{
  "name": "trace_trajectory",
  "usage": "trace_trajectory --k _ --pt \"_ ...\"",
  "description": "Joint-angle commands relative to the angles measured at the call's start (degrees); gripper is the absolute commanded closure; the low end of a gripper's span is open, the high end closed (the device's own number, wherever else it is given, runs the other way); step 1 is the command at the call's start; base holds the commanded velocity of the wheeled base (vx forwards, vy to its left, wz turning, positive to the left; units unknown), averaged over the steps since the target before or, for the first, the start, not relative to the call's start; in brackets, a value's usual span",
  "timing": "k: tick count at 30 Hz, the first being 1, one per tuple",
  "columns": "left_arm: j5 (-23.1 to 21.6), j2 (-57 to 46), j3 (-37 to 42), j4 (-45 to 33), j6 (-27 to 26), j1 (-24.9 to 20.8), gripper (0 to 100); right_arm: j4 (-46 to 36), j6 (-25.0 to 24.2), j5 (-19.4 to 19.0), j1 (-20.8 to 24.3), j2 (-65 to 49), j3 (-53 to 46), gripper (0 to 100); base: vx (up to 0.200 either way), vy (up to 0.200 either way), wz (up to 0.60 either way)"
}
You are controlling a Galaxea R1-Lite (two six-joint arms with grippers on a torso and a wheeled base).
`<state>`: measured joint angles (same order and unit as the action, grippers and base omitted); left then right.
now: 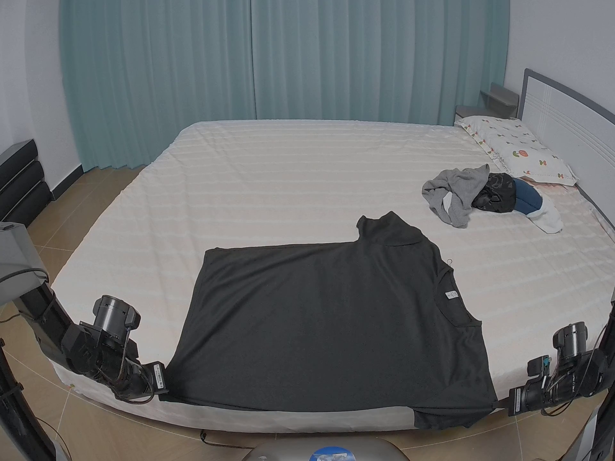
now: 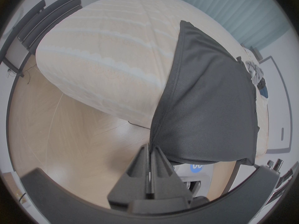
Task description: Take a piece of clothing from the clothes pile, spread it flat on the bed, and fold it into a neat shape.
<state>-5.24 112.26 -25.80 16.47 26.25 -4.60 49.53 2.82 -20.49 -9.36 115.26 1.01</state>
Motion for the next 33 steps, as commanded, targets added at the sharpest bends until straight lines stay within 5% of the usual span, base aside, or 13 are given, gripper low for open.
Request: trace_trajectory --k 1,19,25,33 --pt "0.06 -1.96 0.04 -2.67 -1.72 -0.06 100 -2.51 0.52 0.10 -0.04 -3.64 -1.01 100 0.000 0.000 0.00" --pt "0.76 -4.86 -0.04 -10.14 -7.17 -0.06 100 -11.56 3.95 1.68 -0.04 -9.71 -0.22 100 0.000 0.000 0.00" --pt "0.67 -8.38 -2.15 -9.70 -3.92 -0.06 100 -9.54 2.90 1.16 -0.13 -11.64 1.27 100 0.000 0.000 0.00" --pt "0.85 -9.96 -9.27 -9.70 4.25 -0.06 100 -6.82 -6.68 1.68 1.45 -15.86 6.90 100 0.000 0.000 0.00"
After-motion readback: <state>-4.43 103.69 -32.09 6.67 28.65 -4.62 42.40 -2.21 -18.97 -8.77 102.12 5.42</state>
